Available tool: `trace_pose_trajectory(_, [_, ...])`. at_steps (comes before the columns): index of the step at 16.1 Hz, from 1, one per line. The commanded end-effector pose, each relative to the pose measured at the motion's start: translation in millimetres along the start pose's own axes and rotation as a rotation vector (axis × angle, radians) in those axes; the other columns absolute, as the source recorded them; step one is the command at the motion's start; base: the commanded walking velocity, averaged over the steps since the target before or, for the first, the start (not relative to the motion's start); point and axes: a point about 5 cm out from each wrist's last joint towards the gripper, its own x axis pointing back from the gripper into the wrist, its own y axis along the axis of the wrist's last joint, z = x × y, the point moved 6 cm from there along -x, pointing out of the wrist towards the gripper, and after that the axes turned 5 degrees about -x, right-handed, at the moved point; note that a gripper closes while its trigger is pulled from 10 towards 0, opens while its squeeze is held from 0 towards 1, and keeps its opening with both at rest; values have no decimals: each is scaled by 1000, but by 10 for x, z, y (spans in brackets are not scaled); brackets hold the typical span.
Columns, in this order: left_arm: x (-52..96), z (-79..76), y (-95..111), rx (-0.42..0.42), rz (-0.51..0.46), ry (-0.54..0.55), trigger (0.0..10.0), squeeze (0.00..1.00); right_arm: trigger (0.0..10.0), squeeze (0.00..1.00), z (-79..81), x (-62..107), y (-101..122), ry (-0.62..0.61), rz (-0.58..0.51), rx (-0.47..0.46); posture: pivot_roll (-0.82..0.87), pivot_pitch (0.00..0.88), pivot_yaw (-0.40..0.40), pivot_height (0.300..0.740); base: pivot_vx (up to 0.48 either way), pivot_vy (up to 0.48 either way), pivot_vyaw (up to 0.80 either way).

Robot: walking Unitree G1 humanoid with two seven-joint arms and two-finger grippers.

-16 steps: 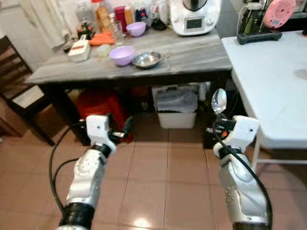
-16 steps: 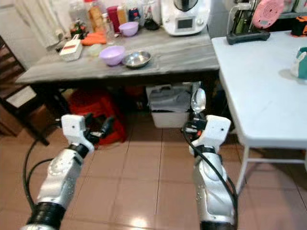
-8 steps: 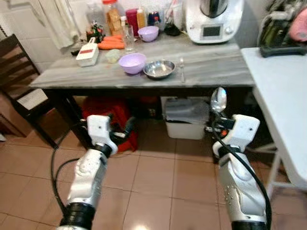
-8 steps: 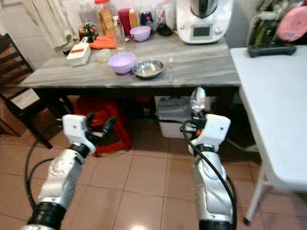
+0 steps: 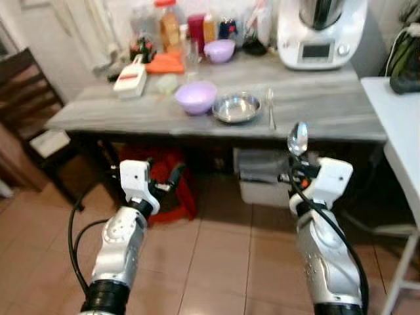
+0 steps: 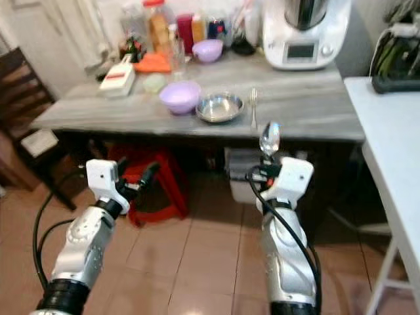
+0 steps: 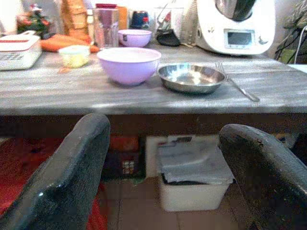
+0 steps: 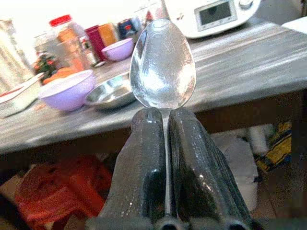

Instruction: Setting the table

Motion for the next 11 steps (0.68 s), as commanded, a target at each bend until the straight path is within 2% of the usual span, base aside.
trace_pose_trajectory(1, [-28, -36, 34, -5, -8, -10, 10000, 0, 10000, 0, -22, -16, 44, -8, -12, -4, -76, 2, 134, 740, 446, 0, 0])
trace_pose_trajectory(10, [-24, -89, 11, 4, -4, -15, 10000, 0, 10000, 0, -24, -36, 56, -6, -10, -3, -82, 2, 127, 740, 437, 0, -61])
trace_pose_trajectory(11, [-10, -90, -3, 4, 0, -15, 10000, 0, 10000, 0, -23, -37, 55, -6, -8, -1, -82, 1, 126, 740, 405, 0, -663])
